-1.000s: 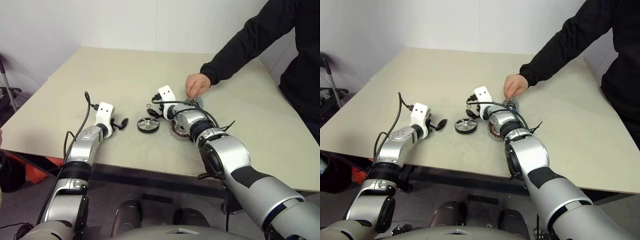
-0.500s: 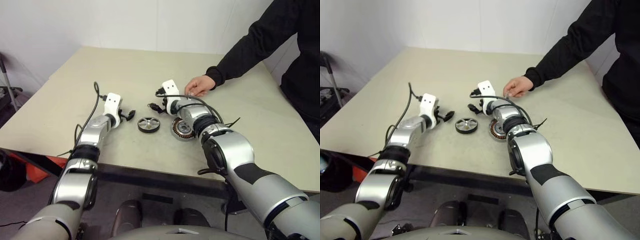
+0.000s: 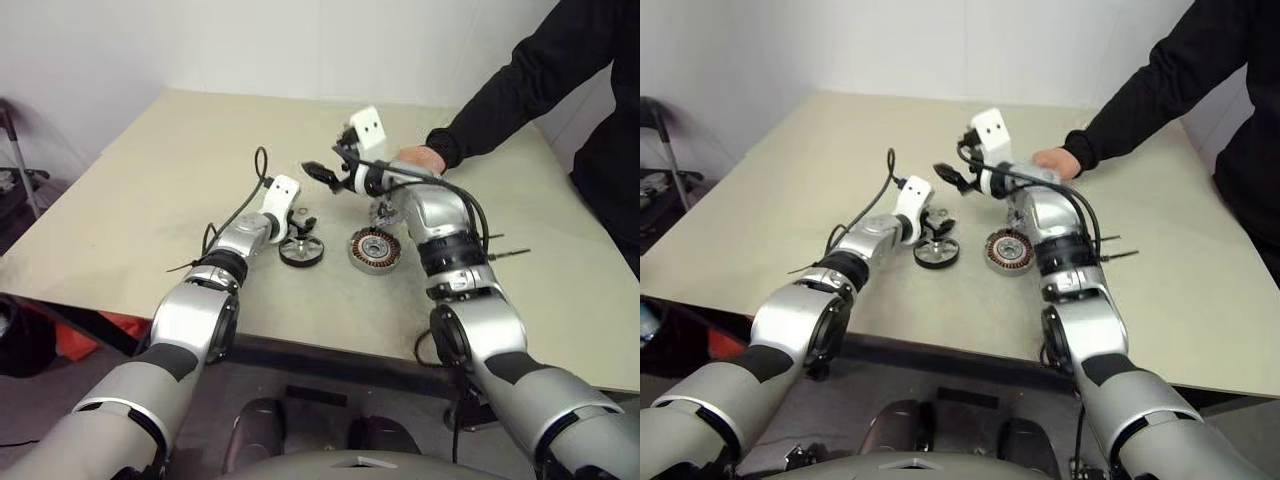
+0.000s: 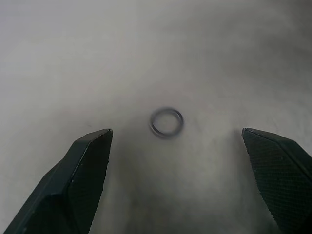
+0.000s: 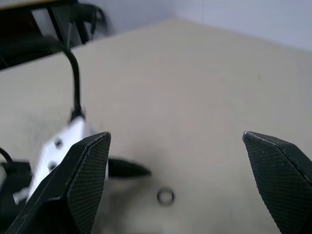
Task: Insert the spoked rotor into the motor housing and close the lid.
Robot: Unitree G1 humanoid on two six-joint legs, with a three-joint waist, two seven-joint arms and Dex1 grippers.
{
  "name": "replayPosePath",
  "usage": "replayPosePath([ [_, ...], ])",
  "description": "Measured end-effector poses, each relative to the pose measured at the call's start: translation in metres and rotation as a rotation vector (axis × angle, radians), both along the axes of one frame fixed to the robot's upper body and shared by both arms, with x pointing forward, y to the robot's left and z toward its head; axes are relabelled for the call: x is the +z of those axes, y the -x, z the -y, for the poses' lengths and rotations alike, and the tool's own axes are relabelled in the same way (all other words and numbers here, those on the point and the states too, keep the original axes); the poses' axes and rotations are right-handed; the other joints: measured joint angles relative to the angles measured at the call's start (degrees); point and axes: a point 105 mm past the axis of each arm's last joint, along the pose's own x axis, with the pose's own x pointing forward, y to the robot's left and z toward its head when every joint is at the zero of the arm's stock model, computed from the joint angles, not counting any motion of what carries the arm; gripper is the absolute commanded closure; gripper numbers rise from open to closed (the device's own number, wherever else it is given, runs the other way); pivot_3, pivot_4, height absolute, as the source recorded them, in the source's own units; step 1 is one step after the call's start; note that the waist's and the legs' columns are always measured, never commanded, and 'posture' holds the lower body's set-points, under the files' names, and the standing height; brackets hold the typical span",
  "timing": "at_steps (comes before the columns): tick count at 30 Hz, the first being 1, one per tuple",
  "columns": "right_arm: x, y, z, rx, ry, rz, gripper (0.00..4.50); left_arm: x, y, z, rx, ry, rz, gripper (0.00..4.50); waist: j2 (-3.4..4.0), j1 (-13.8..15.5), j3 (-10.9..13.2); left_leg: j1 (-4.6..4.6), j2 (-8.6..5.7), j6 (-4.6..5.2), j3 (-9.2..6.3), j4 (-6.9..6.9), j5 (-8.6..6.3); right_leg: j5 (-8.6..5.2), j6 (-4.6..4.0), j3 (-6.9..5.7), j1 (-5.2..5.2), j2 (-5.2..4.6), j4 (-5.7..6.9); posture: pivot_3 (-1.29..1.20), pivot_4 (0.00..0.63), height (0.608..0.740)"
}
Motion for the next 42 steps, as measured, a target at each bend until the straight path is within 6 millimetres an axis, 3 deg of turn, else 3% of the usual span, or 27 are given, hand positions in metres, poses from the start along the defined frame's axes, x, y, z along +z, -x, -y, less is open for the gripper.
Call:
replayPosePath([
  [9,-0.003,0.007,0.016,-0.058,0.001,-0.007,0.06,-0.003,0.002,0.011,-0.009,-0.004,-0.007,0.0,0.0,0.4,0.0,0.28,-0.02,-0.1,0.0,0.03,0.0,-0.01,-0.02,0.02,0.31,-0.03,-0.04,0.0,0.0,0.74],
  [18,-0.007,0.005,0.021,-0.085,0.005,-0.02,0.06,-0.005,0.002,0.008,0.03,0.028,-0.03,0.0,0.0,0.4,0.0,0.26,-0.03,-0.1,0.0,0.03,0.0,-0.01,-0.02,0.01,0.29,-0.04,-0.05,0.0,0.0,0.74],
  [25,-0.021,0.006,0.016,-0.082,0.023,-0.049,0.06,-0.005,-0.001,-0.005,0.071,0.019,-0.03,0.0,0.0,0.4,0.0,0.26,-0.03,-0.11,-0.01,0.03,0.0,-0.01,-0.02,0.01,0.29,-0.04,-0.05,0.0,0.0,0.74],
  [42,-0.026,0.005,0.012,-0.074,0.019,-0.056,0.06,0.008,-0.01,-0.035,0.139,0.024,0.003,0.0,0.0,0.4,0.0,0.25,-0.03,-0.11,-0.01,0.03,0.0,-0.01,-0.02,0.01,0.28,-0.04,-0.05,0.0,0.0,0.74],
])
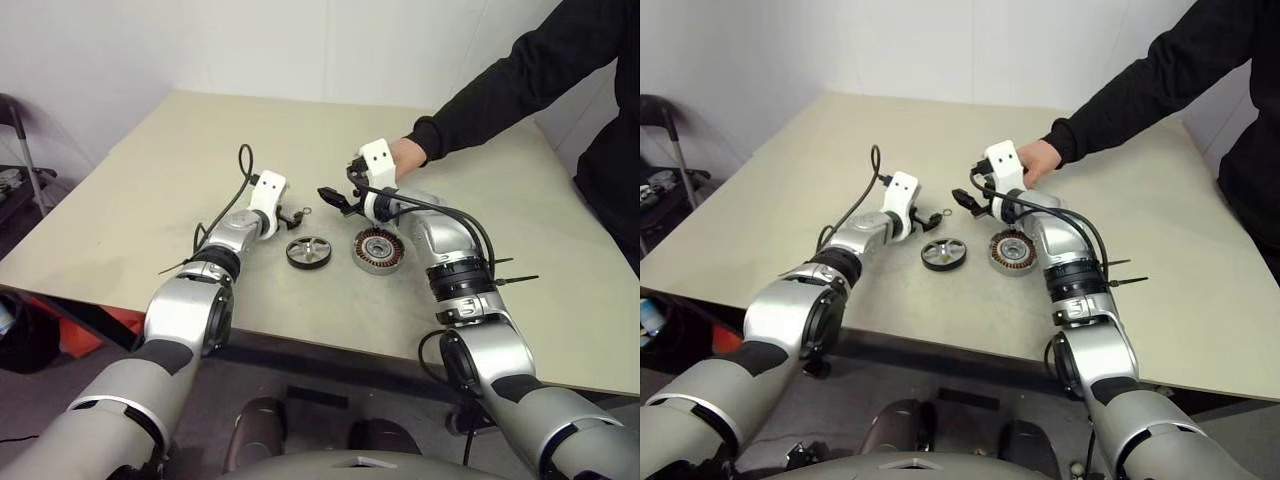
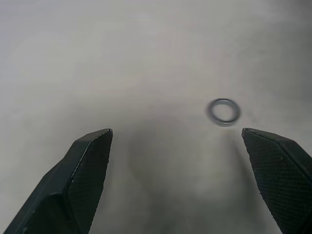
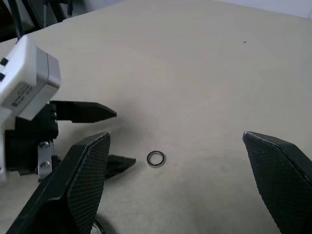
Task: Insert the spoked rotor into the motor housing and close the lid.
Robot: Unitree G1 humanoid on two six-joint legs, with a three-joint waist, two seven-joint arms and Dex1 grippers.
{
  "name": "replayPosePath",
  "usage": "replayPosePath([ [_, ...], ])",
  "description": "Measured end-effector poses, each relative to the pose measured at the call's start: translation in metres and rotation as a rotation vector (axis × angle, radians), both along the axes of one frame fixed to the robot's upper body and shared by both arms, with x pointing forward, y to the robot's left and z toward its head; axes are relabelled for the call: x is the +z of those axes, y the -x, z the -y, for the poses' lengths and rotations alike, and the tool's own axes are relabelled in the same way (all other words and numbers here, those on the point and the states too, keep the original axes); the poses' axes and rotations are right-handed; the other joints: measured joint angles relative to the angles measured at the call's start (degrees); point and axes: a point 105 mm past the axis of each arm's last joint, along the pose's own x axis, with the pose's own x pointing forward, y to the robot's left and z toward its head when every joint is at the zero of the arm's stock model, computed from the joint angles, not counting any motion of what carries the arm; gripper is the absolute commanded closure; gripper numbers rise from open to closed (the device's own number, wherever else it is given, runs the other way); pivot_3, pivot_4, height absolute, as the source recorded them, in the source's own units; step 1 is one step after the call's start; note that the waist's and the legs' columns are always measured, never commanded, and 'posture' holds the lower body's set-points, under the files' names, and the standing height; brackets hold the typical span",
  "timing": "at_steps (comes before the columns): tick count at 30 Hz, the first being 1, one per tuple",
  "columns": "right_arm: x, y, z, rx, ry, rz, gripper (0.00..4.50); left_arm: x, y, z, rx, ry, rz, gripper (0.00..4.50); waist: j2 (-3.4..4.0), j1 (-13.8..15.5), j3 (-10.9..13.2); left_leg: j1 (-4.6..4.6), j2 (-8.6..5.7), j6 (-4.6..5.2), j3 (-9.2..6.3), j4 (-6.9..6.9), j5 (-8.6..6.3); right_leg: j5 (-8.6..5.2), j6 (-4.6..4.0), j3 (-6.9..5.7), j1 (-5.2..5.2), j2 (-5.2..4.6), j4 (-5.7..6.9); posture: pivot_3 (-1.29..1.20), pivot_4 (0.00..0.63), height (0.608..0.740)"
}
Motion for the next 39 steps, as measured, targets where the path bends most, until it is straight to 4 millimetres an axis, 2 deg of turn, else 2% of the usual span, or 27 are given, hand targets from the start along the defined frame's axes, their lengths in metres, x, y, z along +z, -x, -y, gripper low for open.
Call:
replayPosePath([
  [6,-0.006,-0.002,-0.002,0.005,0.001,-0.016,0.06,0.002,-0.001,-0.007,0.015,0.005,0.008,0.0,0.0,0.0,0.0,0.0,0.0,-0.01,0.0,0.0,0.0,0.0,0.0,0.0,0.0,0.0,0.0,0.0,0.0,0.74],
  [35,-0.006,-0.004,-0.003,0.007,0.001,-0.013,0.06,0.004,-0.001,-0.006,0.004,0.021,0.013,0.0,0.0,0.0,0.0,-0.01,0.0,0.0,0.0,0.0,0.0,0.0,0.0,0.0,-0.01,0.0,0.0,0.0,0.0,0.74],
  [39,-0.006,-0.004,-0.002,0.0,0.003,-0.013,0.06,0.012,-0.003,-0.016,0.009,0.053,0.034,0.0,0.0,0.0,0.0,-0.01,0.01,-0.01,0.0,0.0,0.0,0.0,0.0,0.0,-0.02,0.0,0.01,0.0,0.0,0.74],
])
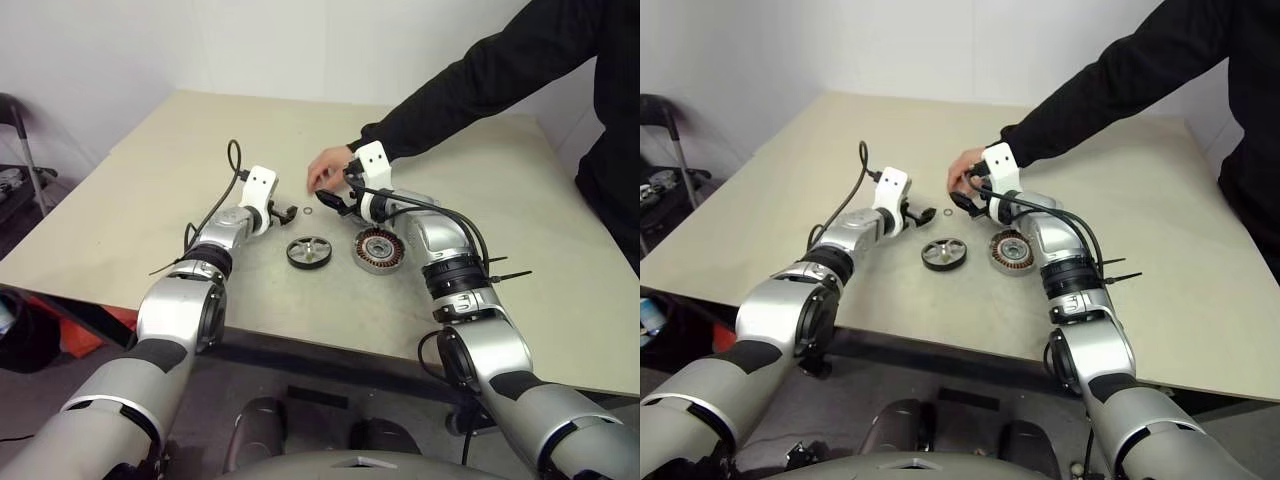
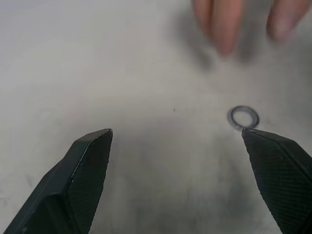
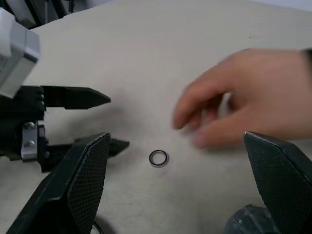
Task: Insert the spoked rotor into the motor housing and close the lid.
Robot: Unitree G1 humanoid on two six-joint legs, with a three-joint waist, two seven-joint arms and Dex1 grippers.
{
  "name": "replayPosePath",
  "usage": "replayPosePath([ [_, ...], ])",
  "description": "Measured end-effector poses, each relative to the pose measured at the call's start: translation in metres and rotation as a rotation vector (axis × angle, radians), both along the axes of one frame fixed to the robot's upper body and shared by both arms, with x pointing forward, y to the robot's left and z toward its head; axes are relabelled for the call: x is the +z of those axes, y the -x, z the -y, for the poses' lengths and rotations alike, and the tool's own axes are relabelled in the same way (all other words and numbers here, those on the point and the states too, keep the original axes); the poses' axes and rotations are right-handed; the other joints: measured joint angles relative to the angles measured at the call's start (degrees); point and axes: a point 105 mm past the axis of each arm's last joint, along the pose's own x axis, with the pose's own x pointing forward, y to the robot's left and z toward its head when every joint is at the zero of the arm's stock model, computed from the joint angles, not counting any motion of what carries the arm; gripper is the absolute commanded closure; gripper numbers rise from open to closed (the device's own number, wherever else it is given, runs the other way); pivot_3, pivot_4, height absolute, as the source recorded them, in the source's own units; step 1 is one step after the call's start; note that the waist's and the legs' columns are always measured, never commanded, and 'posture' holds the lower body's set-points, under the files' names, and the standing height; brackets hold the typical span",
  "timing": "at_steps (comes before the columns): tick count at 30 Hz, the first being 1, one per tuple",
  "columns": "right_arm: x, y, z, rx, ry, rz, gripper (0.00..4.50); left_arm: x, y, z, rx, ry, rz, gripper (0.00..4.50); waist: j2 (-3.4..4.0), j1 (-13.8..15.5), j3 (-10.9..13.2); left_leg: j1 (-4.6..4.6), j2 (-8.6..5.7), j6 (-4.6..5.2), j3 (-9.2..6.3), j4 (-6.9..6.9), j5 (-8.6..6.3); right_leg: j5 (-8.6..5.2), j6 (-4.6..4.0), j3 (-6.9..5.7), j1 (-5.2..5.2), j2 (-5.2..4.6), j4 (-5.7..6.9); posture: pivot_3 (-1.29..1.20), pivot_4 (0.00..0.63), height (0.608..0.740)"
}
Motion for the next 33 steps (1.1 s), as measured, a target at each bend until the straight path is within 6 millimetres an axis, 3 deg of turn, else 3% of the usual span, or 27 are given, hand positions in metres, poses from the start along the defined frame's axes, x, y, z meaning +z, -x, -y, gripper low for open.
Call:
replayPosePath([
  [4,0.003,0.005,0.007,0.003,0.004,0.03,0.06,0.011,-0.002,-0.028,0.025,0.006,0.049,0.0,0.0,0.0,0.0,0.0,0.0,-0.01,0.0,-0.04,0.0,0.0,0.0,0.0,-0.01,0.0,-0.02,0.0,0.0,0.74],
  [8,0.003,0.017,0.014,0.022,0.021,0.066,0.06,-0.005,0.008,-0.059,0.063,-0.008,0.03,0.0,0.0,0.0,0.0,-0.01,-0.01,-0.01,0.01,-0.05,0.0,0.0,0.01,0.0,-0.01,0.0,-0.03,0.0,0.0,0.74],
  [13,-0.001,0.036,0.02,0.065,0.05,0.09,0.06,-0.016,0.019,-0.073,0.074,0.043,0.035,0.0,-0.03,0.6,0.0,0.0,0.0,-0.04,0.0,-0.03,0.01,0.0,0.01,0.0,0.02,0.0,-0.05,0.0,0.0,0.74],
  [17,-0.01,0.065,0.02,0.192,0.095,0.082,0.06,0.005,0.025,-0.074,0.022,0.1,0.131,0.0,-0.04,1.0,0.0,0.08,0.01,-0.08,0.0,-0.05,0.03,0.0,0.01,0.0,0.09,0.0,-0.06,0.0,0.0,0.74],
  [20,-0.022,0.082,0.019,0.265,0.139,0.058,0.06,0.015,0.039,-0.062,-0.084,0.12,0.17,0.0,-0.04,0.9,0.0,0.11,0.02,-0.09,0.0,-0.05,0.03,-0.01,0.01,0.01,0.09,0.0,-0.04,0.0,0.0,0.74],
  [25,-0.027,0.085,0.022,0.268,0.166,0.051,0.06,0.018,0.06,-0.047,-0.232,0.092,0.155,0.0,-0.04,0.7,0.0,0.31,0.06,-0.36,0.0,-0.12,0.19,-0.01,0.03,0.03,0.16,0.03,0.04,0.0,0.0,0.74],
  [33,-0.028,0.085,0.026,0.265,0.181,0.047,0.06,0.013,0.079,-0.06,-0.283,0.041,0.105,0.0,-0.04,0.6,0.0,0.37,0.04,-0.53,0.0,-0.17,0.3,-0.01,0.03,0.04,0.24,0.06,-0.02,0.0,0.0,0.74],
])
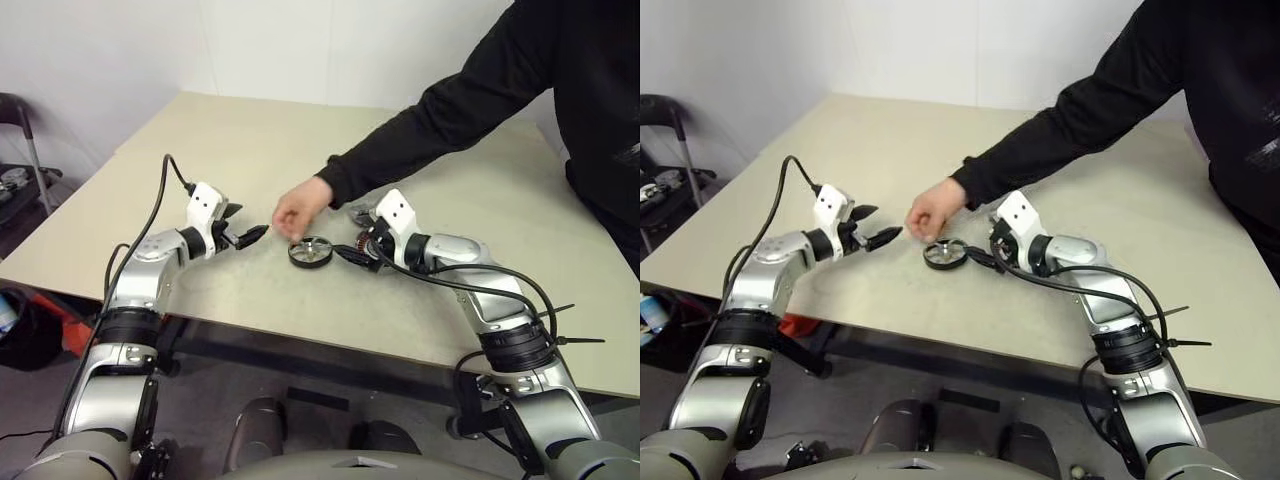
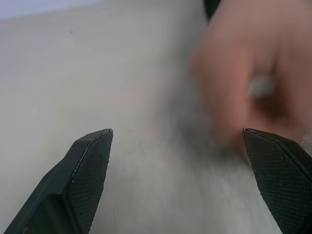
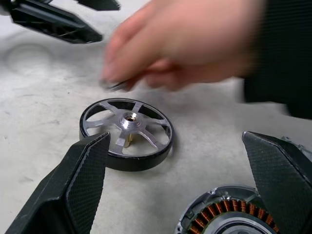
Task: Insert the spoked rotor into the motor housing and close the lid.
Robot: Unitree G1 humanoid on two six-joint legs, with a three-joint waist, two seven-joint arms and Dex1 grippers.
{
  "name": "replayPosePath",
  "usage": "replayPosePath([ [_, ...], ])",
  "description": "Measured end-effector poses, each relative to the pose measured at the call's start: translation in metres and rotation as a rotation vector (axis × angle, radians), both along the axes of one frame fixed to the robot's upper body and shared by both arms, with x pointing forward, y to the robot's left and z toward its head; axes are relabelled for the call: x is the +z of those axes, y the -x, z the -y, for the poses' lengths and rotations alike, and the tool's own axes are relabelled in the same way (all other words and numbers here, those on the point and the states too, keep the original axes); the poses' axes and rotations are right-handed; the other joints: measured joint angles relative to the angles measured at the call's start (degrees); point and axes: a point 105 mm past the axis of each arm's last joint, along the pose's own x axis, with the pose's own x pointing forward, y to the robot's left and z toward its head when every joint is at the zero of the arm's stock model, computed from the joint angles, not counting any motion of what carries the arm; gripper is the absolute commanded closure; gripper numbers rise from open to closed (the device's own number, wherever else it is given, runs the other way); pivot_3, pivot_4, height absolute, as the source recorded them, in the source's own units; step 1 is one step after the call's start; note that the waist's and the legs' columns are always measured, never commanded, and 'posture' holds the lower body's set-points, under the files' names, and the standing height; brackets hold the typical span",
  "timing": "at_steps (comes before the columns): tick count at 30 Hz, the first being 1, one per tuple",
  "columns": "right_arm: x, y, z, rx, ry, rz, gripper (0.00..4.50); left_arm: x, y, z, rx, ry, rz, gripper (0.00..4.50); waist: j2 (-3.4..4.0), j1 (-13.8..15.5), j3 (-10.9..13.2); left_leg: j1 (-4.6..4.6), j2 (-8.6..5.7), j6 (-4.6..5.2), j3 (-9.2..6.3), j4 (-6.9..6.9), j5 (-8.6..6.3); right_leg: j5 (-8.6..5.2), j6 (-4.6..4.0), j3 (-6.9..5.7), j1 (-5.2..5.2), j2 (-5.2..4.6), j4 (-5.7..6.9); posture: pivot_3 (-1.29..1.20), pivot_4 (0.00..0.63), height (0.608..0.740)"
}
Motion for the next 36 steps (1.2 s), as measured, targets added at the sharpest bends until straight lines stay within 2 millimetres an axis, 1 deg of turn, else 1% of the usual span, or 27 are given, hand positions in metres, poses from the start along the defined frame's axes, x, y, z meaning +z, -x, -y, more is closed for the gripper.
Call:
replayPosePath([
  [5,-0.003,0.002,0.002,0.0,0.004,-0.011,0.06,0.001,0.003,-0.016,0.018,-0.04,-0.004,0.0,0.0,0.0,0.0,-0.01,-0.01,0.01,0.0,0.0,0.0,0.0,0.0,0.01,0.01,0.0,-0.01,0.0,0.0,0.74],
  [9,-0.005,0.003,0.006,0.002,0.016,-0.019,0.06,0.002,0.002,-0.017,0.024,-0.043,-0.002,0.0,0.0,0.0,0.0,0.02,-0.01,0.0,0.0,0.01,0.0,0.0,0.01,0.01,0.05,0.0,0.01,0.0,0.0,0.74],
  [13,-0.008,0.01,0.006,0.025,0.016,-0.041,0.06,0.001,0.001,-0.014,0.028,-0.033,-0.001,0.0,0.0,0.2,0.0,0.04,-0.01,0.0,-0.01,0.02,0.0,0.01,0.01,0.01,0.08,0.0,0.02,0.0,0.0,0.74],
  [15,-0.01,0.011,0.012,0.011,0.031,-0.043,0.06,-0.001,0.001,-0.01,0.023,-0.026,-0.003,0.0,0.0,0.3,0.0,0.03,-0.02,0.0,-0.01,0.05,0.0,0.04,0.06,0.01,0.13,-0.01,-0.01,0.0,0.0,0.74],
  [19,-0.005,0.013,0.031,-0.047,0.053,-0.021,0.06,-0.004,0.001,-0.004,0.013,-0.016,-0.007,0.0,0.0,0.3,0.0,0.19,-0.02,0.01,-0.02,0.04,-0.01,0.04,0.07,0.01,0.31,0.0,-0.07,0.0,0.0,0.74],
  [25,-0.016,0.034,0.052,-0.092,0.068,-0.076,0.06,-0.007,0.002,0.005,-0.013,-0.015,-0.009,0.0,0.0,0.3,0.0,0.22,-0.02,0.05,-0.01,0.01,-0.03,0.03,0.08,0.01,0.35,0.0,-0.14,0.0,0.0,0.74],
  [29,-0.013,0.044,0.075,-0.159,0.093,-0.083,0.06,-0.008,0.002,0.007,-0.021,-0.018,-0.01,0.0,0.0,0.3,0.0,0.37,-0.02,0.24,-0.01,0.01,-0.15,-0.01,0.15,0.01,0.51,0.0,-0.16,0.0,0.0,0.74],
  [31,-0.013,0.048,0.085,-0.191,0.113,-0.087,0.06,-0.008,0.002,0.007,-0.025,-0.019,-0.01,0.0,0.0,0.3,0.0,0.61,-0.01,0.25,-0.01,-0.01,-0.15,-0.2,0.48,0.01,0.71,0.0,-0.2,0.0,0.0,0.74],
  [33,-0.017,0.053,0.089,-0.197,0.123,-0.107,0.06,-0.009,0.002,0.007,-0.027,-0.019,-0.012,0.0,0.0,0.3,0.0,0.89,-0.02,0.25,0.0,-0.09,-0.15,-0.23,0.53,0.02,0.93,0.0,-0.27,0.0,0.0,0.74],
  [36,-0.018,0.057,0.086,-0.179,0.109,-0.118,0.06,-0.008,0.002,0.01,-0.034,-0.019,-0.007,0.0,0.0,0.3,0.0,1.1,-0.02,0.23,0.01,-0.16,-0.14,-0.24,0.55,0.05,1.06,0.0,-0.3,0.0,0.0,0.74],
])
